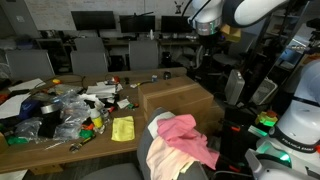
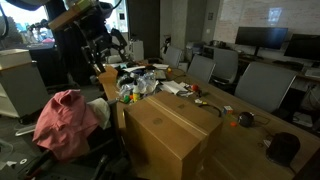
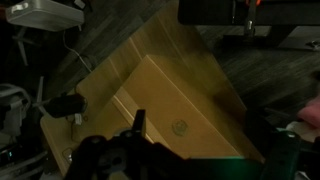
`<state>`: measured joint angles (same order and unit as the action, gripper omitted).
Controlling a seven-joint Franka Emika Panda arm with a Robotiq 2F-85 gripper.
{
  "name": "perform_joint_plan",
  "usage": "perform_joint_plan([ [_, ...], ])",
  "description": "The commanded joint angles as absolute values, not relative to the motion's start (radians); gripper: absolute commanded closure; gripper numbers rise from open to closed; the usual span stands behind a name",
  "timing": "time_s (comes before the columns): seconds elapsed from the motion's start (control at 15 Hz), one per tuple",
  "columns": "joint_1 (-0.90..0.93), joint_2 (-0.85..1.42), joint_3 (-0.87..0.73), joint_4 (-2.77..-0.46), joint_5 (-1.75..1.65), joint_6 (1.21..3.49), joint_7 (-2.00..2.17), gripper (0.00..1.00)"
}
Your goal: Move the white and green towels and the peach and pink shirt to the backrest of the chair
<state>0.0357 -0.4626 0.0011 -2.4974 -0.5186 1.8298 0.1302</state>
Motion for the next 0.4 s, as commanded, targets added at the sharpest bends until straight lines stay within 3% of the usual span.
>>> perform_joint_plan([
  [0.0,-0.048,-0.538,-0.102,-2.541,-0.464,1.855,0.022,0.0],
  [0.33,-0.152,-0.596,-0.264,-2.596,-0.412,1.902,-0.159,0.0],
])
